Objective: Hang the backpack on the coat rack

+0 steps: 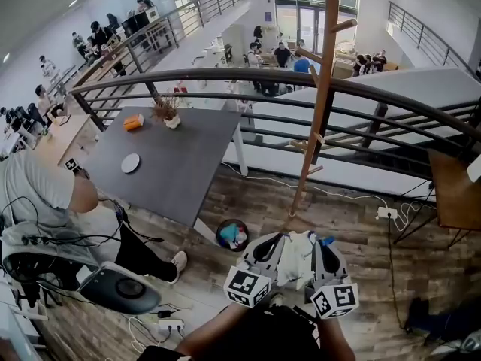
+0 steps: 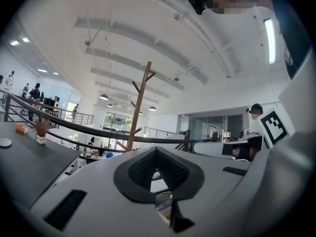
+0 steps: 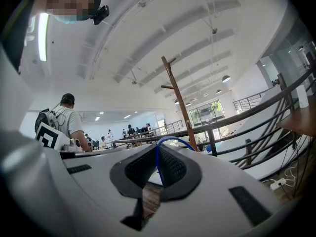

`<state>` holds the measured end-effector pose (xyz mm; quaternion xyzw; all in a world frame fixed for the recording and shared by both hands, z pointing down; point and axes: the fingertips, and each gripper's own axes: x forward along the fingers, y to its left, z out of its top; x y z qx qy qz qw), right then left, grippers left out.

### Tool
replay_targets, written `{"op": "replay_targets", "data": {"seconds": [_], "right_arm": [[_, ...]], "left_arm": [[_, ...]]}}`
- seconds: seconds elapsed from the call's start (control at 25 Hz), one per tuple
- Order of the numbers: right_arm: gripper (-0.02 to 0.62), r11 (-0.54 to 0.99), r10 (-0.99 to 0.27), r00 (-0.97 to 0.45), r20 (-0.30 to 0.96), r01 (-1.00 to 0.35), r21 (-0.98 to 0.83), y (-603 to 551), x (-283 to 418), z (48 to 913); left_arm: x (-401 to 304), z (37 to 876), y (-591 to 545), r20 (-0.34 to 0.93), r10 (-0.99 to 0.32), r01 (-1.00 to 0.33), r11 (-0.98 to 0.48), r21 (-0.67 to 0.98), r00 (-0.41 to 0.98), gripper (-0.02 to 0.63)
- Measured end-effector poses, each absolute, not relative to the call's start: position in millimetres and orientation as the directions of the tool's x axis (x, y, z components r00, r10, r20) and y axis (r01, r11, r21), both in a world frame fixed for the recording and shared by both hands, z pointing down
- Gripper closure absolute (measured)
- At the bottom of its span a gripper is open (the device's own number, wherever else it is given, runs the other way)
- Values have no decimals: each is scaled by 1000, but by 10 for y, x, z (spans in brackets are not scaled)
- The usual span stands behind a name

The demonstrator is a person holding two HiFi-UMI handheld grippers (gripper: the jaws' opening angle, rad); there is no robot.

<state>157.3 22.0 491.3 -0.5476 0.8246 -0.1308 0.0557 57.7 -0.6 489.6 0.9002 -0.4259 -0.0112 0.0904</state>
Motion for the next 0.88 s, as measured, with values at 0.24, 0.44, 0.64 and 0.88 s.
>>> {"op": "replay_targets", "data": {"seconds": [0.24,0.44,0.64,0.88], "right_arm": [[575,355,-917,-391,75,-889,-290,180,1534,4996],[575,342,-920,-382,93,-894,-288,97,1455,5037],[575,322,-928,-360,95,-904,-279,-64,1383,5038],[575,278,-945,-314,90,-919,-280,-323,1233,5040]], "left_arm": [[554,4946,-126,58,-766,-761,-622,184,640,601],[486,4936,-288,50,-753,-747,-639,185,656,601],[464,4936,-486,39,-725,-718,-671,185,687,600],[356,5000,-774,42,-680,-675,-715,182,732,601]]}}
